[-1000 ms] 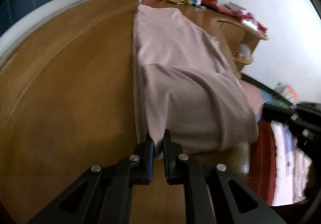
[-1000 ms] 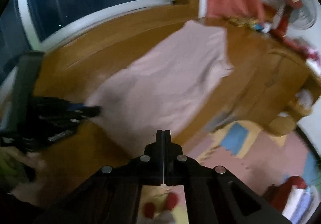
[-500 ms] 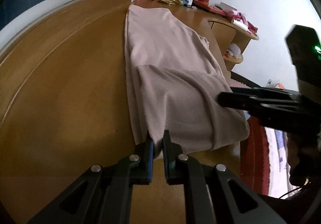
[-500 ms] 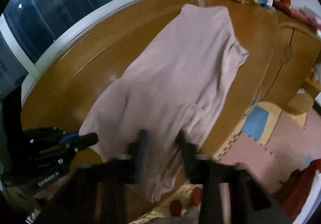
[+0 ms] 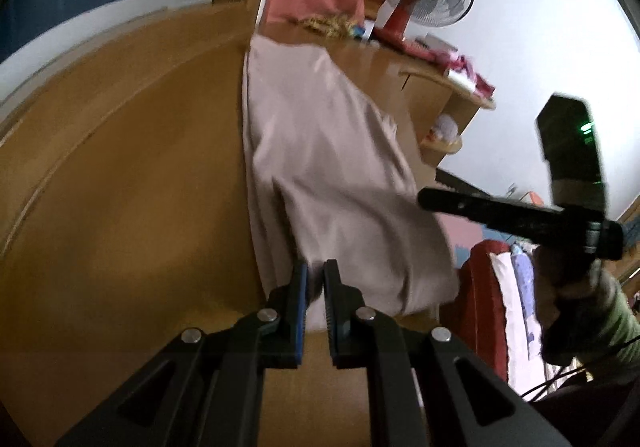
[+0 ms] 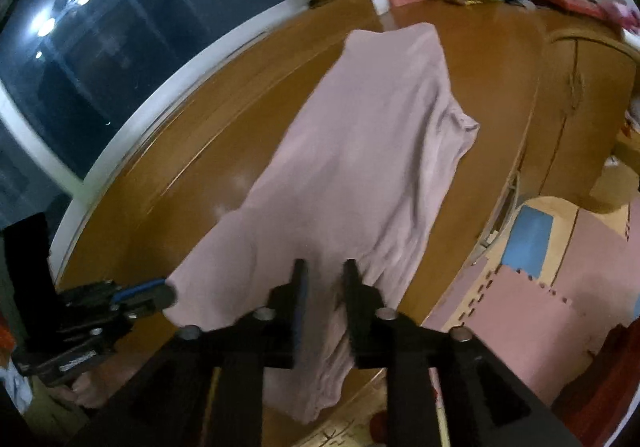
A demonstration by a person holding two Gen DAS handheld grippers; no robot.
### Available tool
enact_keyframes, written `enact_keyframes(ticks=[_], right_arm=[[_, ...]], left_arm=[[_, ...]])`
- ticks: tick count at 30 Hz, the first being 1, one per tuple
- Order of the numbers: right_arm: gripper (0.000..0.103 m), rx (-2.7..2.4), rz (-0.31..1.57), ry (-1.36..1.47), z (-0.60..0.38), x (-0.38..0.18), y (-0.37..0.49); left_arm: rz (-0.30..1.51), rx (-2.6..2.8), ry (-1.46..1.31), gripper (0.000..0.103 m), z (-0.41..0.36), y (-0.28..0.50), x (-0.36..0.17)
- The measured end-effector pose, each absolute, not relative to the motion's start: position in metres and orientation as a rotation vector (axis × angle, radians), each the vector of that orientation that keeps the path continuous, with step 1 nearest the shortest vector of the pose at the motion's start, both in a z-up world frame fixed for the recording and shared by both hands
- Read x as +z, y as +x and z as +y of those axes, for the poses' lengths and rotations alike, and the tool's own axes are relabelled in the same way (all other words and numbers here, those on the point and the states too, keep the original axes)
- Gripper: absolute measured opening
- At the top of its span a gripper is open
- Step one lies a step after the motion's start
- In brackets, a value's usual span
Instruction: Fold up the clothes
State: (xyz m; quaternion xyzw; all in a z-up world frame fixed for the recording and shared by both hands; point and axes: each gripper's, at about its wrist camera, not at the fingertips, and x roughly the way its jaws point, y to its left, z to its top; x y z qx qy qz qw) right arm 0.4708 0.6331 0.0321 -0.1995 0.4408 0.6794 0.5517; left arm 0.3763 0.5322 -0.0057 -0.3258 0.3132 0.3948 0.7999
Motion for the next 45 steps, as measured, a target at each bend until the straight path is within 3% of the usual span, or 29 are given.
enact_keyframes(ticks=[10, 12, 13, 14, 19, 25, 27, 29, 45], right_arm=[[0.027, 1.554, 1.105, -0.548, 0.659, 0.015, 0.467], [0.020, 1.554, 1.088, -0.580, 0.666, 0.011, 0.462], [0.009, 1.555, 1.069, -0.580, 0.666, 0.014, 0.462], [0.007, 1.556, 1.049, -0.581, 0.666, 0.016, 0.463], [0.006, 1.532, 1.013, -0.571, 0.672, 0.010, 0.468], [0.012, 1.596, 1.015, -0.546, 0.673, 0.018, 0.470], [0.018, 1.632, 0.974, -0.486, 0.658, 0.029, 0.475], [0.038, 1.680, 0.929, -0.463, 0.640, 0.037, 0.476], [0.038, 1.804, 0.733, -0.824, 0.574, 0.012, 0.415]], left_arm=[[0.794, 0.855, -0.638, 0.007, 0.565, 0.406, -0.023], [0.842, 0.876, -0.617, 0.008, 0.573, 0.414, -0.031], [0.865, 0.892, -0.600, 0.008, 0.574, 0.417, -0.034], [0.887, 0.911, -0.579, 0.008, 0.575, 0.418, -0.037], [0.917, 0.971, -0.596, 0.008, 0.576, 0.406, -0.048], [0.832, 0.928, -0.641, 0.008, 0.567, 0.386, -0.040], [0.807, 0.894, -0.624, 0.008, 0.555, 0.378, -0.035], [0.807, 0.852, -0.606, 0.008, 0.539, 0.370, -0.033], [0.870, 0.695, -0.461, 0.008, 0.505, 0.387, -0.048]])
